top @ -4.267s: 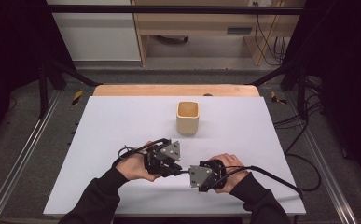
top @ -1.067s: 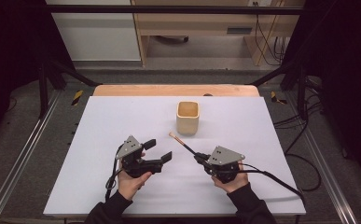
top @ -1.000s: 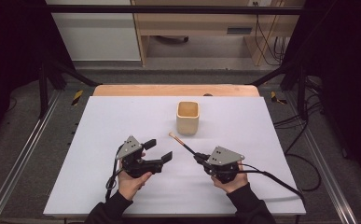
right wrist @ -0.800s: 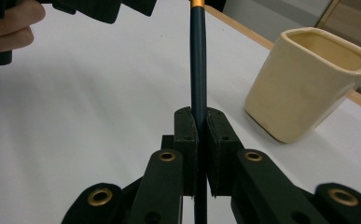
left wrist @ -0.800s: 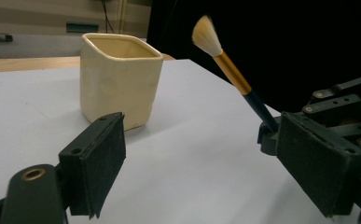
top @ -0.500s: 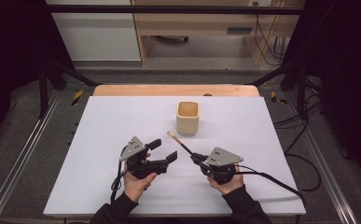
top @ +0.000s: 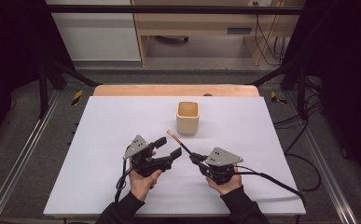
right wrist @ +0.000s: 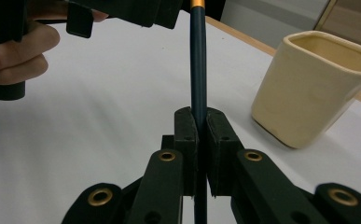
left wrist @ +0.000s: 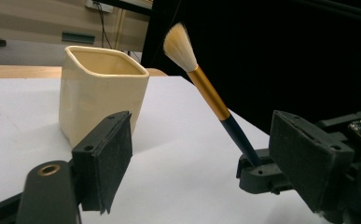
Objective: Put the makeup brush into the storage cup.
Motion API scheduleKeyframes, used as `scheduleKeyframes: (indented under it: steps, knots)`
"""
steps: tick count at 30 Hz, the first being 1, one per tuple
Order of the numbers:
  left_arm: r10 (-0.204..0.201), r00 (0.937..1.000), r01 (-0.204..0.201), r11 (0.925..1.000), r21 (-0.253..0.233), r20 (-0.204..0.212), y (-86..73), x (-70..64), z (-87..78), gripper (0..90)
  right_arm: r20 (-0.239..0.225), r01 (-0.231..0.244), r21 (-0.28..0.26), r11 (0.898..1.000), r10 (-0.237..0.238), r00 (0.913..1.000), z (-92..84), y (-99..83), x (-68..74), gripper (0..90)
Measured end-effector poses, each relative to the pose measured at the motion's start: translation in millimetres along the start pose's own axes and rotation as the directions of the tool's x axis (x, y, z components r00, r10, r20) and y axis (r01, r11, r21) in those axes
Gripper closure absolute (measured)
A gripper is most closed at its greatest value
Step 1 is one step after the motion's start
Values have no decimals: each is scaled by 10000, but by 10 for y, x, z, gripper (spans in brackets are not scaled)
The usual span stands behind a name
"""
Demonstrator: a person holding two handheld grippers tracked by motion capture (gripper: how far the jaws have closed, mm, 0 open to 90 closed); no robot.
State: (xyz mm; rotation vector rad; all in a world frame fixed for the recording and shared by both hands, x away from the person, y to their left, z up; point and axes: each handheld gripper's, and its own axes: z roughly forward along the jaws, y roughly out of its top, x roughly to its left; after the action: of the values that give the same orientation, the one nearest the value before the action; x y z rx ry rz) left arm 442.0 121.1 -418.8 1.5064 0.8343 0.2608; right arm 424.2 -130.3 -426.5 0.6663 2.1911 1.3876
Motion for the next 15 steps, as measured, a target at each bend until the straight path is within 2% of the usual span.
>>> scheduleKeyframes:
  steps: [6, 10, 12, 15]
  knots:
    - [-168, 9999, 168, 9997, -164, 16, -3, -28, 49, 284, 28, -123, -83, 9999, 123, 9999, 6, 1, 7, 845]
    - [-585, 9983, 586, 9977, -328, 38, -10, -27, 74, 350, 36, -202, -182, 9996, 203, 9998, 4, 5, 6, 846]
    - [-642, 9979, 644, 9972, -379, 65, -12, -30, 79, 364, 38, -216, -166, 9996, 217, 9998, 4, 6, 6, 845]
    - [-793, 9969, 793, 9957, -473, 25, -27, -44, 94, 431, 57, -301, -192, 9994, 303, 9995, 10, 4, 12, 845]
